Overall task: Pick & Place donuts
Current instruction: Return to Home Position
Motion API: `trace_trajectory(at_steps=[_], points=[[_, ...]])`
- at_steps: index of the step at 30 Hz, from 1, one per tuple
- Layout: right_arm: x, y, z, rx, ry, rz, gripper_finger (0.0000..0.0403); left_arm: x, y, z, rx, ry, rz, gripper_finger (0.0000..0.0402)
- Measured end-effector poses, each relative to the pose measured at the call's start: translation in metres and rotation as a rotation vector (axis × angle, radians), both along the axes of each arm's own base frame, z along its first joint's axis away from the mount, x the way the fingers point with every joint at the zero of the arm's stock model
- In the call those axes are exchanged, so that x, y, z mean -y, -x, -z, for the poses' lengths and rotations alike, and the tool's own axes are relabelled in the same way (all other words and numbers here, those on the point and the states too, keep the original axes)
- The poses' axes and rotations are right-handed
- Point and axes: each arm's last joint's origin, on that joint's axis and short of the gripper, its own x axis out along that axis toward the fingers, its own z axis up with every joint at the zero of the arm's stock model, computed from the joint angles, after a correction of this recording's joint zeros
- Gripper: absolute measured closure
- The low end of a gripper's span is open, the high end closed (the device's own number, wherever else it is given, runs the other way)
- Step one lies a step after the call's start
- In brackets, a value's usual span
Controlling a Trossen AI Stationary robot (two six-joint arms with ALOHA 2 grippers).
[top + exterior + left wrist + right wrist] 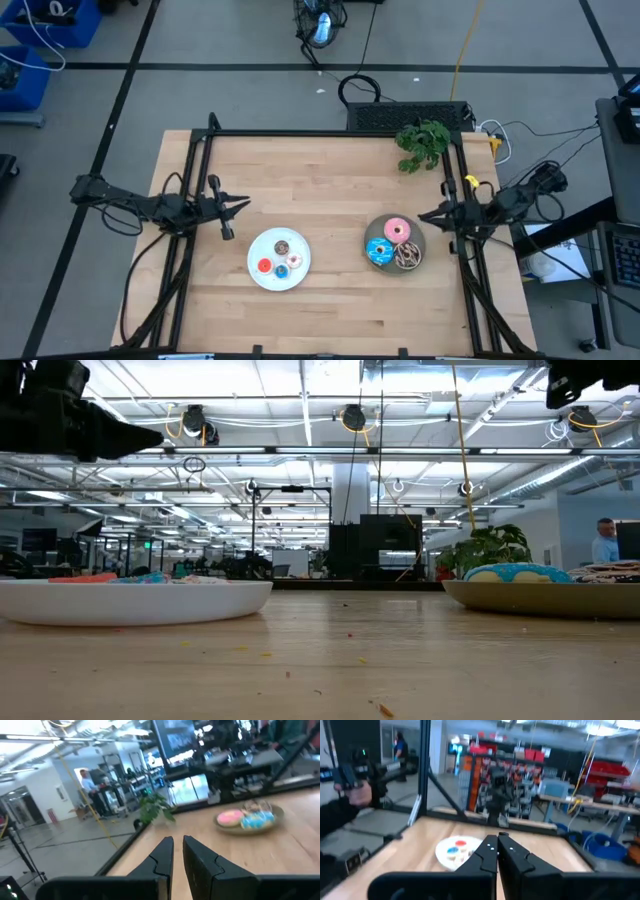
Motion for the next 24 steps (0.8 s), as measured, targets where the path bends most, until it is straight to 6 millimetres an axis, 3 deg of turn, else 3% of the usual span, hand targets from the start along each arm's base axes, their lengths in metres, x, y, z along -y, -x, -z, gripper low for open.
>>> trace_trajectory(at_steps=[7, 12, 17, 24], points=[[0.006, 0.011, 0.02, 0.099, 0.077, -0.016, 0.0403, 0.001, 0.0, -0.003, 0.043, 0.034, 0.032, 0.0353], [0.004, 0.002, 0.038, 0.025, 0.083, 0.044, 0.0403, -0.002, 0.0, -0.008, 0.085, 0.098, 0.006, 0.0359], [0.004, -0.006, 0.061, -0.019, 0.068, 0.064, 0.0403, -0.009, -0.001, -0.009, 0.092, 0.127, -0.03, 0.0395], [0.007, -0.014, 0.081, 0.006, -0.003, 0.085, 0.0403, -0.011, -0.005, -0.007, 0.066, 0.086, 0.073, 0.0397]])
